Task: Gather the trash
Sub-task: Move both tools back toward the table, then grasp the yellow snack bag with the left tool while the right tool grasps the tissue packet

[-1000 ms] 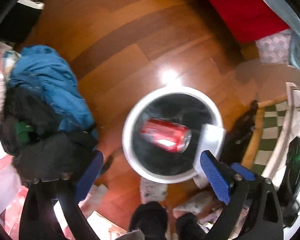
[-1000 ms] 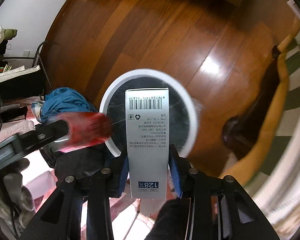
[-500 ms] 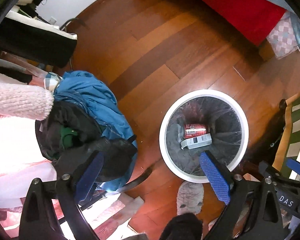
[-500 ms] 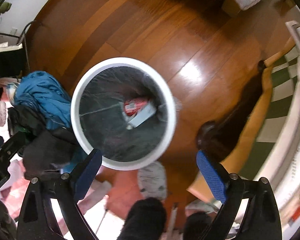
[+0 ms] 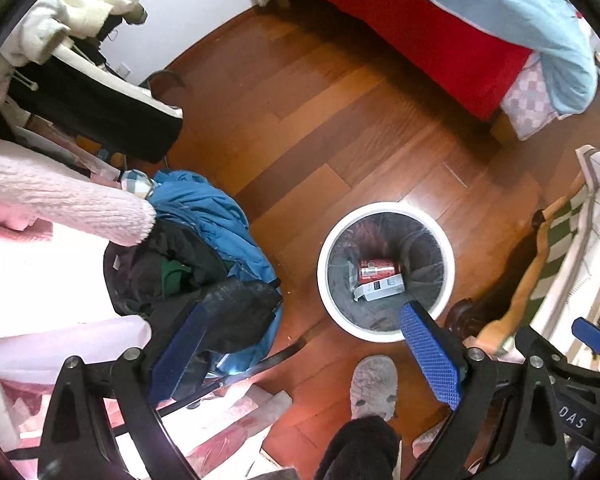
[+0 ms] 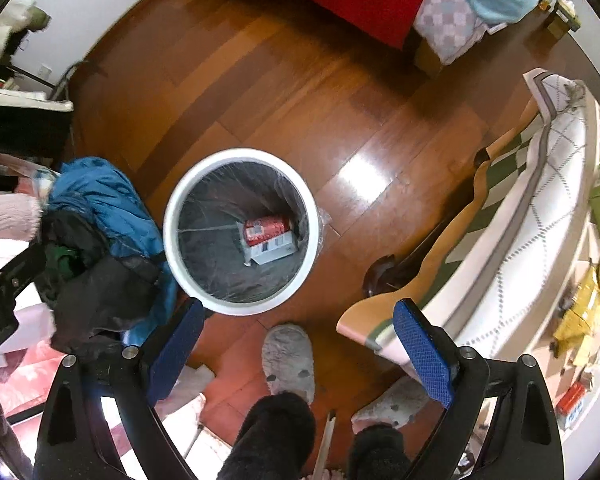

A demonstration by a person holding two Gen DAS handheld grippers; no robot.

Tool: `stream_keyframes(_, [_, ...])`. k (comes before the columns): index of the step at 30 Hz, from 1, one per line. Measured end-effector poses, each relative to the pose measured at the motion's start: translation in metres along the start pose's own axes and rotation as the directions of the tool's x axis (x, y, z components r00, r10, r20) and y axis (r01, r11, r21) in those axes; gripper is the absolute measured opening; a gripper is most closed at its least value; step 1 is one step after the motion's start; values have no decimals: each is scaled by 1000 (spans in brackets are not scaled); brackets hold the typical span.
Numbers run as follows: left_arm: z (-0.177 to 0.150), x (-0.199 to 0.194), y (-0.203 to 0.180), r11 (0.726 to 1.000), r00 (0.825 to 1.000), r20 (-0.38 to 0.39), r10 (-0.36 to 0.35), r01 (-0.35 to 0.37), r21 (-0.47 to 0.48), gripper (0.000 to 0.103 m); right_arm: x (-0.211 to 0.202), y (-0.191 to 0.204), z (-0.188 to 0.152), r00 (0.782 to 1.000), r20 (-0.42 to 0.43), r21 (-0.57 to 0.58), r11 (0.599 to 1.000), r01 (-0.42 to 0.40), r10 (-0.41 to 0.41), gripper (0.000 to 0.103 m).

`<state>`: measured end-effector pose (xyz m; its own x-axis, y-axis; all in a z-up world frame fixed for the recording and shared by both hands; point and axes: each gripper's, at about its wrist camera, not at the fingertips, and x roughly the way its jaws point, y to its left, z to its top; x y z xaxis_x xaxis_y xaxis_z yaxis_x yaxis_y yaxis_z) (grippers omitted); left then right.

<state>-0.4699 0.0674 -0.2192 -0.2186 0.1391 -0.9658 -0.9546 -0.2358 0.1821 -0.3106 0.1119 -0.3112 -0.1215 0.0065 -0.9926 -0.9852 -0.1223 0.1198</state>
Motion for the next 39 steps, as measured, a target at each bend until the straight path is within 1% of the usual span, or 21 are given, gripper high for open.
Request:
stream_keyframes(7, [-12, -62, -5, 1000, 999, 33, -19, 19, 10, 99, -75, -7, -22, 994, 68, 31, 996, -85, 83, 97])
stream_keyframes(10, [-16, -86, -18, 999, 998, 54, -24, 22, 29, 99, -107, -16, -33, 987, 102, 61, 989, -132, 126, 97])
stream_keyframes(12, [-19, -103, -31, 998, 996, 78, -32, 29, 51, 99, -128, -28, -40, 980, 128, 91, 982, -167, 155, 97])
stream_keyframes(14, [-21, -118, -53, 996, 993, 109, -43, 33, 88, 99, -149, -46, -50, 969, 159, 136, 968, -211, 189, 97])
stream_keyframes(16, [-25, -126, -86, 989, 989, 128, -71, 52, 140, 99, -164, -68, -59, 962, 184, 184, 954, -238, 204, 97])
stream_keyframes(18, [-29, -130, -119, 979, 987, 124, -101, 77, 191, 99, -178, -97, -71, 954, 209, 251, 931, -264, 214, 97])
stream_keyframes(19, [-33, -128, -143, 970, 985, 117, -124, 96, 222, 99, -183, -114, -78, 953, 220, 286, 920, -267, 208, 97])
stream_keyframes(21, [-43, -120, -185, 954, 984, 92, -153, 123, 272, 99, -190, -158, -98, 952, 239, 377, 885, -273, 192, 97])
stream_keyframes(22, [-49, -114, -207, 944, 983, 70, -172, 145, 295, 99, -189, -172, -104, 954, 238, 402, 876, -267, 182, 97])
stream_keyframes(23, [-54, -107, -230, 935, 982, 50, -184, 159, 316, 99, -187, -195, -116, 960, 231, 438, 864, -249, 159, 97])
stream_keyframes(24, [-59, -101, -250, 927, 981, 36, -188, 166, 335, 99, -184, -221, -129, 967, 218, 486, 845, -222, 129, 97])
stream_keyframes(25, [-64, -95, -266, 919, 980, 20, -196, 176, 353, 99, -180, -238, -137, 971, 208, 517, 830, -208, 114, 97])
stream_keyframes(28, [-80, -73, -332, 890, 976, -37, -216, 212, 403, 98, -161, -308, -177, 986, 152, 632, 760, -148, 65, 97])
stream_keyframes(32, [-99, -43, -409, 856, 976, -88, -201, 218, 469, 98, -134, -400, -223, 997, 72, 742, 668, -58, 6, 97])
stream_keyframes(33, [-102, -40, -420, 851, 976, -92, -198, 217, 479, 98, -127, -422, -234, 998, 55, 759, 650, -35, -10, 97])
stream_keyframes(35, [-104, -22, -448, 839, 980, -101, -174, 201, 505, 98, -116, -453, -247, 999, 34, 779, 627, -11, -26, 97])
stream_keyframes(37, [-106, -10, -466, 829, 981, -108, -163, 195, 524, 98, -102, -483, -259, 999, 6, 794, 607, 16, -36, 97])
stream_keyframes(39, [-107, -2, -478, 820, 982, -109, -156, 190, 540, 98, -90, -508, -270, 999, -6, 808, 589, 26, -35, 97])
